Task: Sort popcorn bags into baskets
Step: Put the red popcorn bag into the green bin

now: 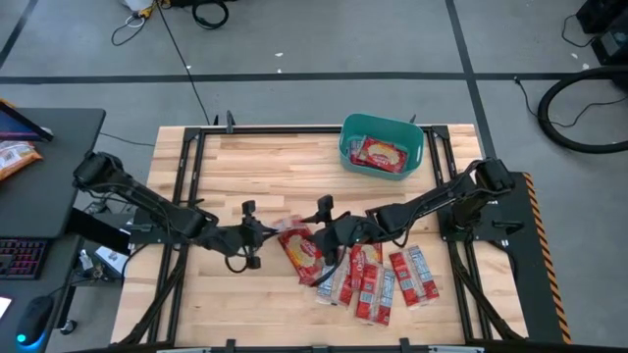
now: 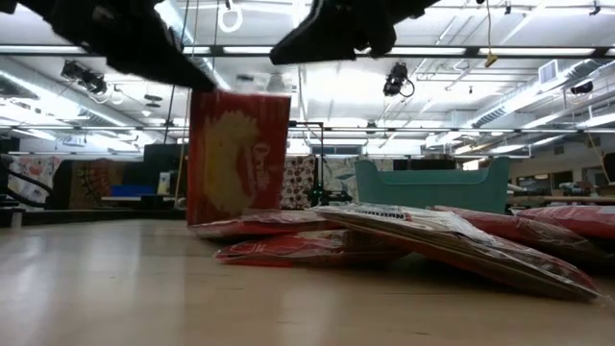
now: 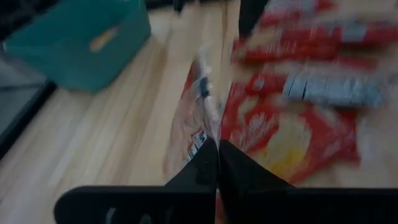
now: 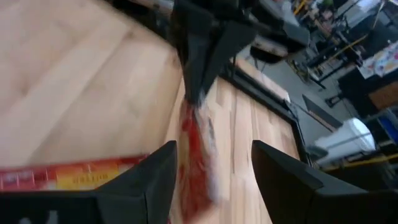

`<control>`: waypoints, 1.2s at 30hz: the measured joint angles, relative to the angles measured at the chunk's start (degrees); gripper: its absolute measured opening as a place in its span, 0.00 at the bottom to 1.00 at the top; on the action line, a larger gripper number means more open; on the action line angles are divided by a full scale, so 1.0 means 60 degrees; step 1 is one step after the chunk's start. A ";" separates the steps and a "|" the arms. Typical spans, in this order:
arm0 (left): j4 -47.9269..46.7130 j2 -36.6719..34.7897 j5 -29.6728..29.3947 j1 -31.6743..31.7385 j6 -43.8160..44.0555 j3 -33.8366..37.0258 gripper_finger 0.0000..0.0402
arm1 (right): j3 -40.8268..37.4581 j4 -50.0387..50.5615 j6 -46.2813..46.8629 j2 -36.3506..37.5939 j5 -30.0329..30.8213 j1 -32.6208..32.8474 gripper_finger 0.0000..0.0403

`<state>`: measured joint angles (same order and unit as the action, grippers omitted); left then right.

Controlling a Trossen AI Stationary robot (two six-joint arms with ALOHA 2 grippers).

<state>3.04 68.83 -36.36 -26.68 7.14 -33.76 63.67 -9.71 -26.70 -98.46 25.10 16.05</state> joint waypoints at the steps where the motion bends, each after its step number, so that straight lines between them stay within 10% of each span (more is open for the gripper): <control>1: 0.0229 0.0002 0.0003 0.0000 -0.0146 0.0000 0.02 | 0.0006 -0.0077 0.0006 0.0001 -0.0151 -0.0009 0.53; 18: 0.2581 0.0016 0.0121 -0.0036 -0.2903 0.0000 0.02 | 0.0002 -0.0264 0.0834 0.0001 -0.0829 -0.0334 0.47; 28: 0.2904 0.0016 -0.0010 -0.0055 -0.3570 0.0000 0.03 | 0.0002 -0.0195 0.1020 0.0001 -0.0889 -0.0383 0.19; 36: 0.2931 -0.0064 -0.0662 -0.0055 -0.2783 -0.0012 0.25 | -0.0005 0.0397 0.1005 0.0001 -0.0672 -0.0466 0.05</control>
<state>20.63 68.45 -40.33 -27.00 -9.56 -33.83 63.64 -7.33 -20.67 -98.45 21.07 13.26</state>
